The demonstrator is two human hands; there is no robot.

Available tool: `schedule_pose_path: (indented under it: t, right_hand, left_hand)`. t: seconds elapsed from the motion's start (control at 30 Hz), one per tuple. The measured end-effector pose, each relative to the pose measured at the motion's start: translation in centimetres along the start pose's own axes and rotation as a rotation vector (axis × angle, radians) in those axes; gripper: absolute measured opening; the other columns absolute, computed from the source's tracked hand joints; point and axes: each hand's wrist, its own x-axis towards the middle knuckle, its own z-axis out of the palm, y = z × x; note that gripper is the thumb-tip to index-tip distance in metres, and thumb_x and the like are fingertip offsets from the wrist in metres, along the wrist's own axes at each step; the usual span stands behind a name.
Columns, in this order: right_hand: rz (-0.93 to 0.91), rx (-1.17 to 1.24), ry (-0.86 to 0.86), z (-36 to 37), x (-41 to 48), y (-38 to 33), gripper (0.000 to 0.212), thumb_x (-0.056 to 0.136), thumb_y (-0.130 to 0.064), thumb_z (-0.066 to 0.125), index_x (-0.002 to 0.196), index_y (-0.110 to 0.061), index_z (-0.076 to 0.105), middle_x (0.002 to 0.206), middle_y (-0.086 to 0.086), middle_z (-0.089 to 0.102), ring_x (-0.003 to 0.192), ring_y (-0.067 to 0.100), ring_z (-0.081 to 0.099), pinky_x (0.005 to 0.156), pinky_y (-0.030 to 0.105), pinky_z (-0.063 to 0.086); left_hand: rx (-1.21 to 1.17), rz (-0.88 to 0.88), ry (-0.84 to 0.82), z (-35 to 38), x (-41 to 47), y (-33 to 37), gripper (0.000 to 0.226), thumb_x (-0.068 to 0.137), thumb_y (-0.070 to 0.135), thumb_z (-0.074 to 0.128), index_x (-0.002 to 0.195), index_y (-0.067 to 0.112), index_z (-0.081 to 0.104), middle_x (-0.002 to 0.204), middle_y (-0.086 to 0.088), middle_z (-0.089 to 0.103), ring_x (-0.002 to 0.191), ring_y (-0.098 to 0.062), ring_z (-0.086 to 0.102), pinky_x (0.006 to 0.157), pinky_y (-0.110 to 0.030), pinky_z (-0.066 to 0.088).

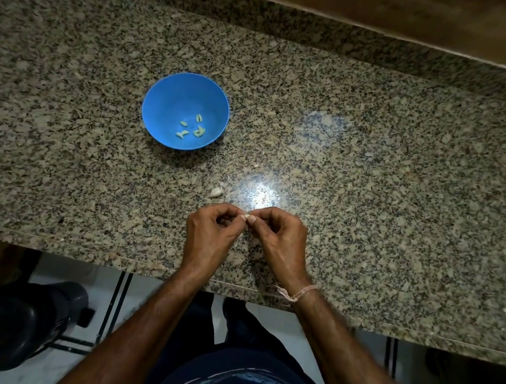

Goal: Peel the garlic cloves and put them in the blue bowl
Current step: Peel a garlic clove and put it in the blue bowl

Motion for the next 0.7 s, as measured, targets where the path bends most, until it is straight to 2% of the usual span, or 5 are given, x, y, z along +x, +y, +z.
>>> schedule_pose_path:
  t: [0.2, 0.33, 0.47, 0.6, 0.7]
  right_hand:
    - [0.088, 0.044, -0.035, 0.0, 0.7, 0.6, 0.007, 0.092, -0.012, 0.077, 0.098, -0.009, 0.078, 0.091, 0.003, 0.079, 0.088, 0.019, 0.076, 0.082, 0.040, 0.064]
    - [0.228, 0.155, -0.058, 0.1, 0.7, 0.3, 0.012, 0.096, -0.015, 0.073, 0.099, -0.003, 0.075, 0.087, 0.009, 0.076, 0.070, 0.016, 0.068, 0.064, 0.029, 0.058]
    - [0.392, 0.268, -0.088, 0.3, 0.8, -0.1, 0.025, 0.099, -0.023, 0.070, 0.099, 0.002, 0.071, 0.081, 0.011, 0.070, 0.062, 0.016, 0.060, 0.060, 0.032, 0.050]
    - [0.514, 0.511, -0.105, 0.2, 0.9, -0.6, 0.020, 0.099, -0.022, 0.067, 0.091, -0.004, 0.070, 0.075, 0.005, 0.068, 0.061, 0.013, 0.059, 0.058, 0.024, 0.051]
    - [0.522, 0.551, -0.079, 0.2, 1.1, -0.8, 0.018, 0.099, -0.020, 0.067, 0.091, -0.004, 0.071, 0.075, 0.004, 0.068, 0.061, 0.012, 0.059, 0.056, 0.021, 0.051]
  left_hand:
    - [-0.009, -0.045, -0.014, 0.2, -0.1, -0.4, 0.016, 0.087, 0.034, 0.076, 0.091, 0.019, 0.077, 0.081, 0.007, 0.074, 0.074, -0.006, 0.069, 0.063, -0.017, 0.057]
    - [-0.002, -0.059, -0.016, 0.4, -0.1, -0.4, 0.011, 0.090, 0.028, 0.077, 0.091, 0.018, 0.077, 0.080, 0.006, 0.073, 0.073, -0.006, 0.067, 0.060, -0.011, 0.052]
    - [-0.045, -0.091, -0.016, 0.6, -0.1, -0.6, 0.007, 0.090, 0.026, 0.077, 0.089, 0.019, 0.076, 0.077, 0.005, 0.073, 0.067, -0.001, 0.065, 0.058, -0.013, 0.049]
    - [-0.088, -0.136, -0.023, 0.8, 0.0, -1.4, 0.004, 0.089, 0.023, 0.076, 0.090, 0.020, 0.077, 0.081, 0.004, 0.075, 0.076, -0.010, 0.071, 0.069, -0.026, 0.059]
    - [-0.027, -0.124, -0.019, 0.7, -0.1, -1.8, 0.003, 0.090, 0.020, 0.076, 0.093, 0.019, 0.077, 0.084, 0.005, 0.074, 0.079, -0.011, 0.071, 0.071, -0.025, 0.060]
